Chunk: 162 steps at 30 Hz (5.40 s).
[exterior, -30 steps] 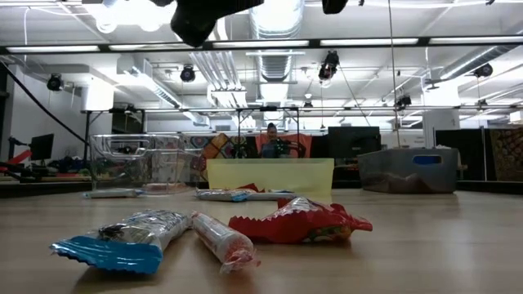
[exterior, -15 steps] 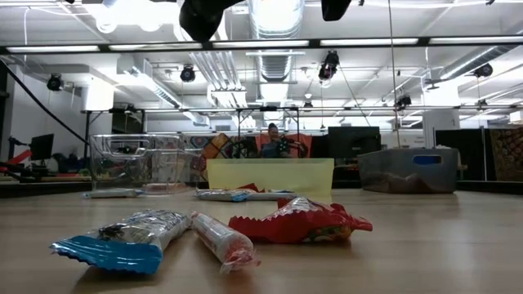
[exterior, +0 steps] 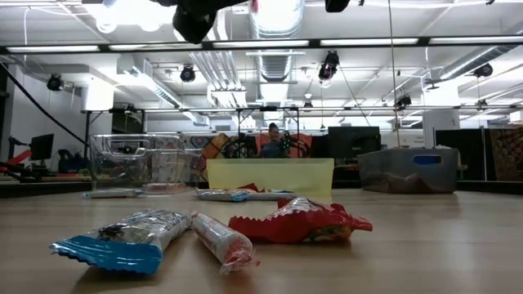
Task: Sort candy
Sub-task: Put the orange candy into the transparent bin, then put the white chocolate into the yellow bin
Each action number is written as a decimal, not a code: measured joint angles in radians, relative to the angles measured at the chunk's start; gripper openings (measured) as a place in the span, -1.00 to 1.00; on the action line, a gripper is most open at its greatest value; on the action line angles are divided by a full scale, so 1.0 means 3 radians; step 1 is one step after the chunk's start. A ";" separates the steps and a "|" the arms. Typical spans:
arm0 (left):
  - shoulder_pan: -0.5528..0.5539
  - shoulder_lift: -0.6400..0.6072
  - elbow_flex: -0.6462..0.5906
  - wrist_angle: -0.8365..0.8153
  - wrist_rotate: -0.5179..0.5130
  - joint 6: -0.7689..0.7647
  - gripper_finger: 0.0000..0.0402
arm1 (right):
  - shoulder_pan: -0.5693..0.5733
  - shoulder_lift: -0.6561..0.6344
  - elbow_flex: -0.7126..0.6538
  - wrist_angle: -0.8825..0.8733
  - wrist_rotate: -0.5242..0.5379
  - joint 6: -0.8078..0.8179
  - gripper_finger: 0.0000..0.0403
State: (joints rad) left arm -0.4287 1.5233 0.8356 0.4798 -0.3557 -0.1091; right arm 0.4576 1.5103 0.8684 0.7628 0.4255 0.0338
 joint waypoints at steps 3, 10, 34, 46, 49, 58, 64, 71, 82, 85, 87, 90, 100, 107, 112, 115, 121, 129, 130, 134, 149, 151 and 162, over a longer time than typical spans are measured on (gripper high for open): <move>0.0011 -0.0184 0.0000 -0.0400 -0.0091 -0.0024 -0.81 | 0.0001 -0.0081 0.0001 -0.0077 0.0124 0.0051 -0.49; 0.0200 -0.0960 0.0000 -0.2249 -0.0564 -0.0131 -0.81 | 0.0000 -0.0341 0.0001 -0.0672 0.0488 0.0279 -0.16; 0.4075 -0.0989 0.0153 -0.4189 0.0489 0.1890 -0.81 | -0.0081 -0.0236 0.0003 -0.0788 0.0510 0.0498 -0.09; 0.4090 -0.0141 0.0676 -0.4612 0.0521 0.2667 -0.81 | -0.0132 -0.0236 0.0001 -0.0988 0.0512 0.0580 -0.08; 0.4087 0.0020 0.0680 -0.4650 0.0527 0.2761 -0.81 | -0.0132 -0.0236 0.0000 -0.1090 0.0512 0.0639 -0.08; 0.4084 0.0472 0.0754 -0.4661 0.0550 0.2752 -0.81 | -0.0132 -0.0236 -0.0001 -0.1124 0.0511 0.0637 -0.08; 0.4082 0.0704 0.0821 -0.4641 0.0735 0.2664 -0.78 | -0.0132 -0.0236 -0.0002 -0.1133 0.0511 0.0629 -0.08; 0.4078 0.0805 0.0823 -0.4702 0.0904 0.2688 -0.63 | -0.0132 -0.0236 -0.0003 -0.1133 0.0509 0.0617 -0.08; 0.4068 0.0557 0.1252 -0.5349 0.1091 0.2076 -0.44 | -0.0132 -0.0239 -0.0004 -0.1187 0.0507 0.0927 -0.08; 0.4003 0.0375 0.1468 -0.5512 0.1338 0.1782 -0.46 | -0.0157 -0.0252 0.0016 -0.1396 0.0504 0.1289 -0.08; 0.3917 0.0206 0.1557 -0.5447 0.1517 0.1641 -0.48 | -0.0190 -0.0254 0.0084 -0.1697 0.0495 0.1544 -0.10; 0.3713 -0.0092 0.1579 -0.5241 0.1729 0.1446 -0.49 | -0.0261 -0.0247 0.0228 -0.2334 0.0492 0.1938 -0.13; 0.2588 -0.1072 0.0884 -0.3734 0.1802 0.0633 -0.49 | -0.0432 0.0061 0.0144 -0.2751 0.0500 0.0918 -0.17; 0.1760 -0.1439 0.0032 -0.2422 0.1654 0.0116 -0.49 | -0.0612 0.0269 -0.0461 -0.1289 0.0430 0.0269 -0.18; 0.1338 -0.1501 -0.0477 -0.1489 0.1417 -0.0118 -0.49 | -0.0865 0.0580 -0.0758 -0.0263 0.0388 0.0099 -0.18; 0.1194 -0.1486 -0.0672 -0.1076 0.1303 -0.0204 -0.49 | -0.0995 0.0812 -0.0733 -0.0035 0.0200 0.0107 -0.15; 0.1125 -0.1481 -0.0842 -0.0835 0.1210 -0.0318 -0.49 | -0.1124 0.1218 -0.0505 0.0028 0.0115 0.0121 -0.02; 0.1126 -0.1442 -0.0874 -0.0758 0.1209 -0.0343 -0.49 | -0.1207 0.1441 -0.0463 -0.0008 0.0061 0.0351 0.07; 0.1126 -0.1433 -0.0868 -0.0742 0.1209 -0.0343 -0.49 | -0.1204 0.1456 -0.0463 0.0000 0.0031 0.0380 0.07; 0.1126 -0.1420 -0.0866 -0.0751 0.1209 -0.0343 -0.49 | -0.1175 0.1451 -0.0467 -0.0035 -0.0034 0.0462 0.07; 0.1126 -0.1411 -0.0867 -0.0707 0.1209 -0.0343 -0.49 | -0.1218 0.1577 -0.0466 0.0035 -0.0183 0.0439 0.06; 0.1126 -0.1411 -0.0867 -0.0705 0.1209 -0.0343 -0.49 | -0.1203 0.1603 -0.0464 0.0036 -0.0187 0.0437 0.03; 0.1126 -0.1411 -0.0871 -0.0700 0.1210 -0.0344 -0.49 | -0.1173 0.1570 -0.0469 0.0004 -0.0235 0.0446 -0.52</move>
State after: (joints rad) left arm -0.0910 1.1000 0.5743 0.2699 0.0074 -0.2123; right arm 0.1057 1.9814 0.7277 0.7640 0.3550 0.1675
